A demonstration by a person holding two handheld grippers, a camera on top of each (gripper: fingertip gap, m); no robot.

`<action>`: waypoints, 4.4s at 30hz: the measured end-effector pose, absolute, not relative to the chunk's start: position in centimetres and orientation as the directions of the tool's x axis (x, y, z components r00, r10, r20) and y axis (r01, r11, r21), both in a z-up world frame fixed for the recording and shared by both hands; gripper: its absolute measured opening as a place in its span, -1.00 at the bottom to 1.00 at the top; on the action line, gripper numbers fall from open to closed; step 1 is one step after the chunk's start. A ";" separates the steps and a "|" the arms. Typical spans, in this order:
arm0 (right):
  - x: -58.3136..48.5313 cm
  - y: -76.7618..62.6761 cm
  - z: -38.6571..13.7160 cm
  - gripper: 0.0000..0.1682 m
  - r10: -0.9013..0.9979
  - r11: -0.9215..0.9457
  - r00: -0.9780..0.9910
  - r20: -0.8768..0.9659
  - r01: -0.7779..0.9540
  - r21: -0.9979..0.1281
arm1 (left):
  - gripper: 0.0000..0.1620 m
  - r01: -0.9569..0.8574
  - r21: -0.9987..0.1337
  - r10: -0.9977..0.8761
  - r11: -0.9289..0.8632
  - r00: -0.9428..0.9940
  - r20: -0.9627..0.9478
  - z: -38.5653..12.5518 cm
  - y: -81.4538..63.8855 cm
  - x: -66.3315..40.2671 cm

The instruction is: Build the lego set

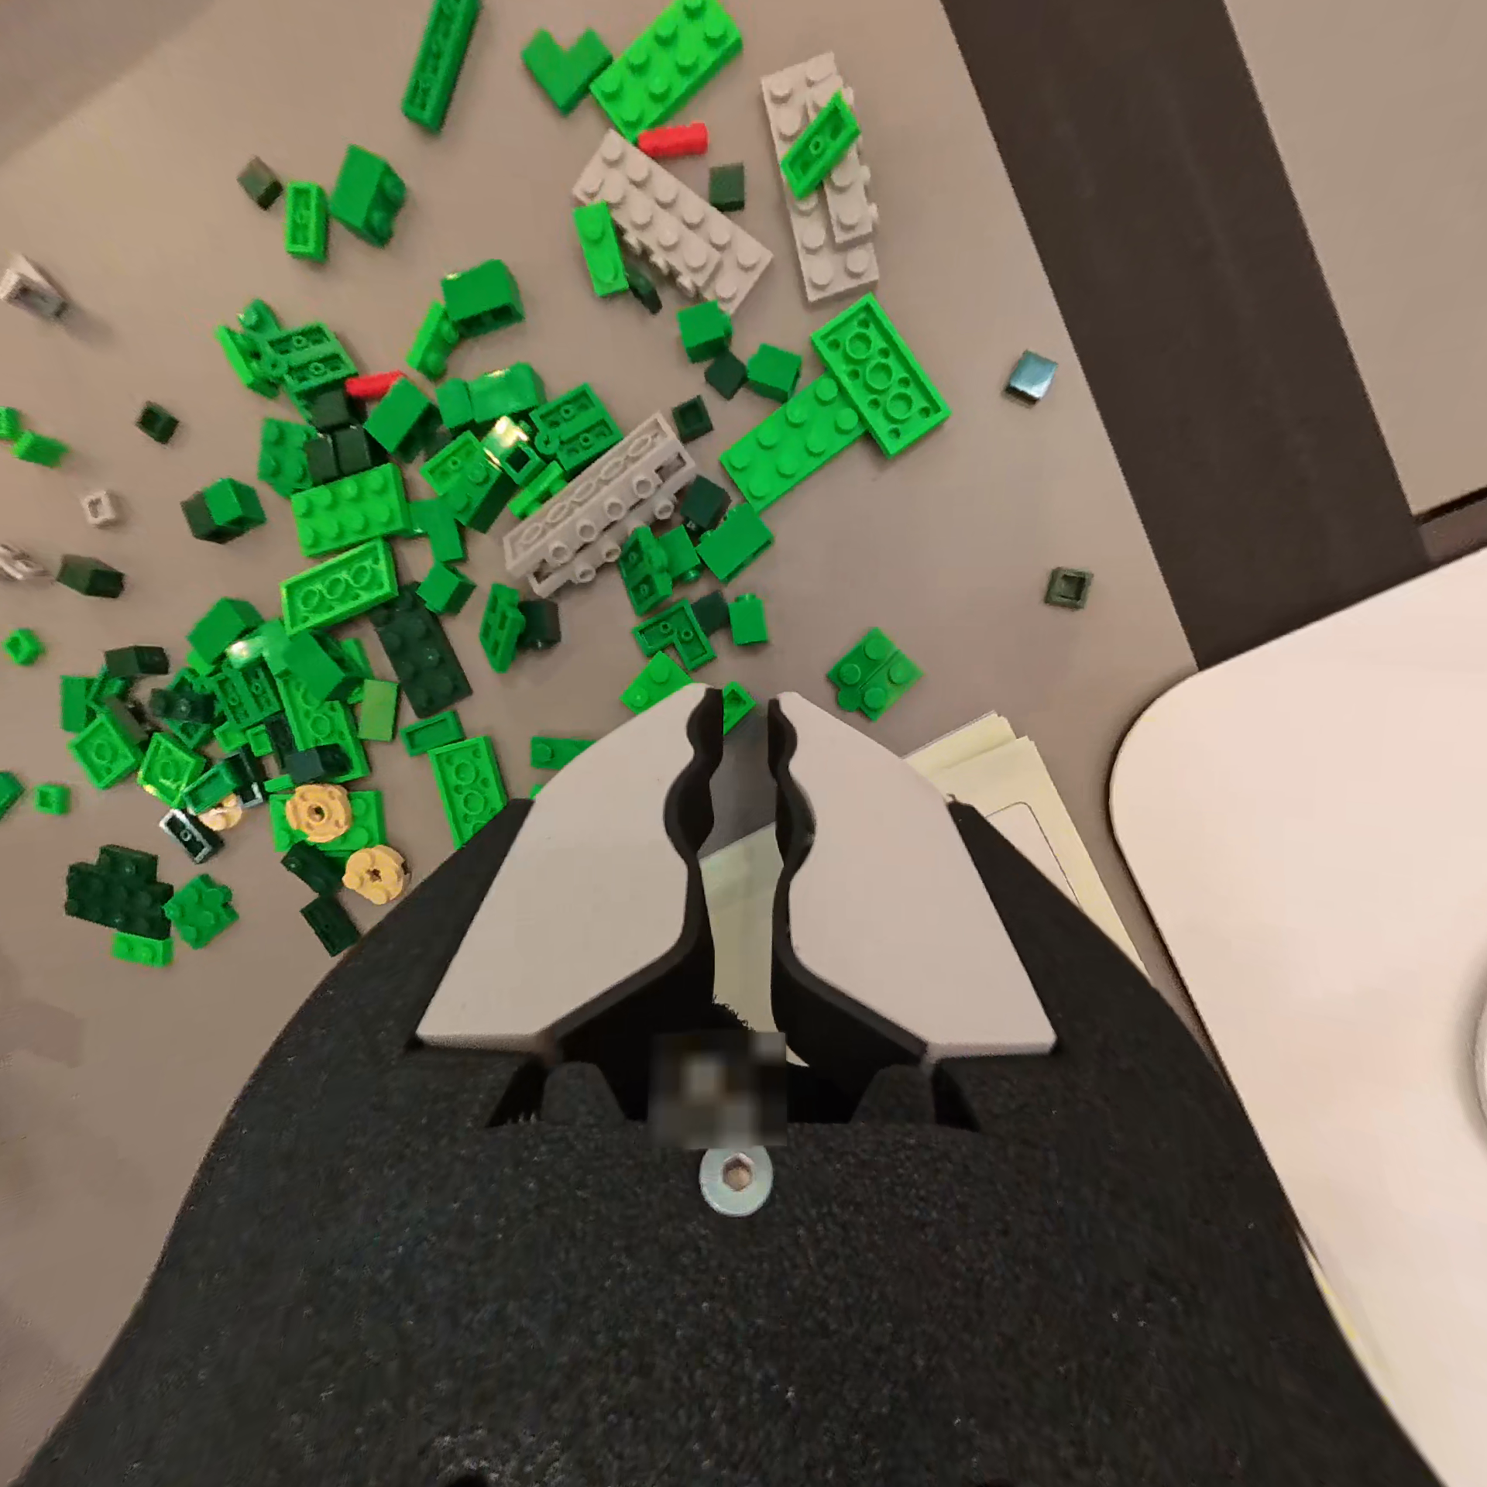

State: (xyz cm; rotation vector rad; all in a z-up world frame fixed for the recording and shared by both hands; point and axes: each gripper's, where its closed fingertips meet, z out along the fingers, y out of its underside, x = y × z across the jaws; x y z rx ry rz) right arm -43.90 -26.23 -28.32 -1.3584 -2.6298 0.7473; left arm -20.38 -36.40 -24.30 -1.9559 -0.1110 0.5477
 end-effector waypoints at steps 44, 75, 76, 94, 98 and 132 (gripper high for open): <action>-45.9 -25.3 -27.5 -0.86 0.764 0.582 -0.641 0.067 0.641 -0.501 | -0.80 -0.167 -0.887 0.320 -0.429 0.891 -0.323 -24.1 -36.4 -20.4; -45.2 -40.6 -28.5 -0.99 0.524 0.727 -0.852 0.003 0.445 -0.523 | -0.80 -0.175 -0.895 0.321 -0.410 0.891 -0.321 -23.8 -36.4 -20.4; -45.5 -40.6 -28.9 -1.00 0.546 0.730 -0.838 0.020 0.463 -0.503 | -0.80 -0.175 -0.896 0.321 -0.409 0.891 -0.321 -23.8 -36.4 -20.3; -46.5 -42.3 -29.0 -0.83 0.528 0.769 -0.843 0.107 0.420 -0.482 | -0.80 -0.175 -0.908 0.323 -0.382 0.895 -0.309 -23.4 -36.5 -20.3; -46.3 -41.5 -28.0 -0.83 0.505 0.769 -0.856 0.115 0.385 -0.511 | -0.80 -0.175 -0.910 0.324 -0.375 0.895 -0.305 -23.3 -36.5 -20.3; -42.8 -26.4 -28.7 -0.68 0.197 0.932 -0.969 0.152 0.137 -0.337 | -0.80 -0.186 -0.905 0.295 -0.383 0.903 -0.311 -23.5 -36.2 -19.9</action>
